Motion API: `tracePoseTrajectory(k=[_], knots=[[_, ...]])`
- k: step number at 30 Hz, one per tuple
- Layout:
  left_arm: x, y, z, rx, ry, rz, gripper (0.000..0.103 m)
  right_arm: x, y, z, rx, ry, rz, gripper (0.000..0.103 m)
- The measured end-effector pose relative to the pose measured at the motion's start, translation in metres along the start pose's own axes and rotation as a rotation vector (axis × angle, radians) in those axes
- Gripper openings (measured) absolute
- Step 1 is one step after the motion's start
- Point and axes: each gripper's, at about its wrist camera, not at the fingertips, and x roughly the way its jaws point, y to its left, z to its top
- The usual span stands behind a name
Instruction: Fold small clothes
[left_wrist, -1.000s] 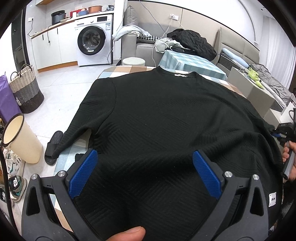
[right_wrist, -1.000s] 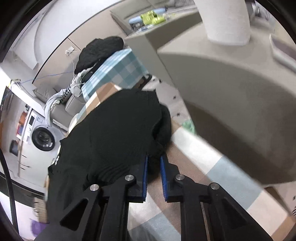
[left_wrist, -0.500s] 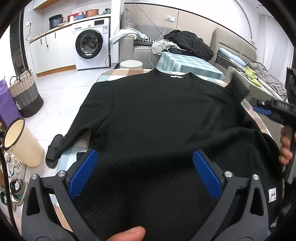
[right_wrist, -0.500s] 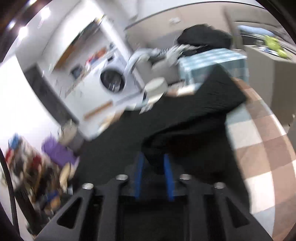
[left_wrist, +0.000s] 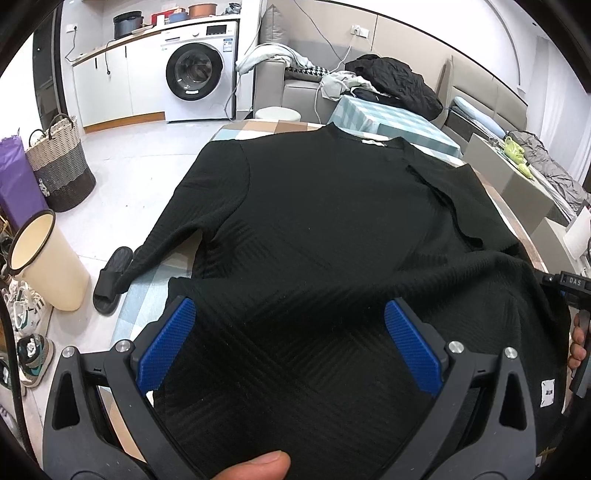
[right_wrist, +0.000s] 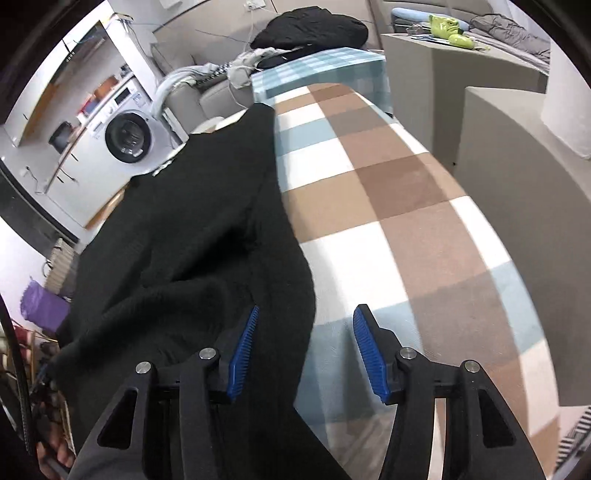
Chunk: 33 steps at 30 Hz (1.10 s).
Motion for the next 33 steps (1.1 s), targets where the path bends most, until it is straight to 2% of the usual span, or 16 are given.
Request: tracePoseTrajectory(k=[2,4,5,9,23,28,30,33], knots=[[0.000,0.000,-0.002,-0.001,0.003,0.008,0.102,0.008,0.005,0.003,-0.036,-0.009,0.035,0.018],[0.000,0.001,-0.002,-0.007,0.003,0.014,0.102,0.009,0.005,0.004,-0.036,-0.020,0.021,0.008],[0.000,0.002,-0.003,-0.009,0.003,0.017,0.102,0.013,0.011,0.006,-0.031,-0.032,0.012,0.007],[0.002,0.004,-0.003,-0.014,0.010,0.028,0.102,0.003,-0.009,0.005,0.038,-0.081,-0.022,0.006],[0.001,0.000,0.000,-0.003,0.016,0.038,0.102,-0.027,-0.065,-0.006,0.161,-0.131,-0.093,0.006],[0.000,0.001,0.000,-0.003,0.020,0.041,0.102,-0.028,-0.066,-0.008,0.170,-0.122,-0.100,0.007],[-0.001,0.001,0.000,-0.004,0.021,0.043,0.102,-0.031,-0.064,-0.008,0.170,-0.125,-0.101,0.012],[-0.004,0.004,0.000,-0.008,0.017,0.048,0.102,-0.040,-0.056,-0.011,0.163,-0.141,-0.106,0.032]])
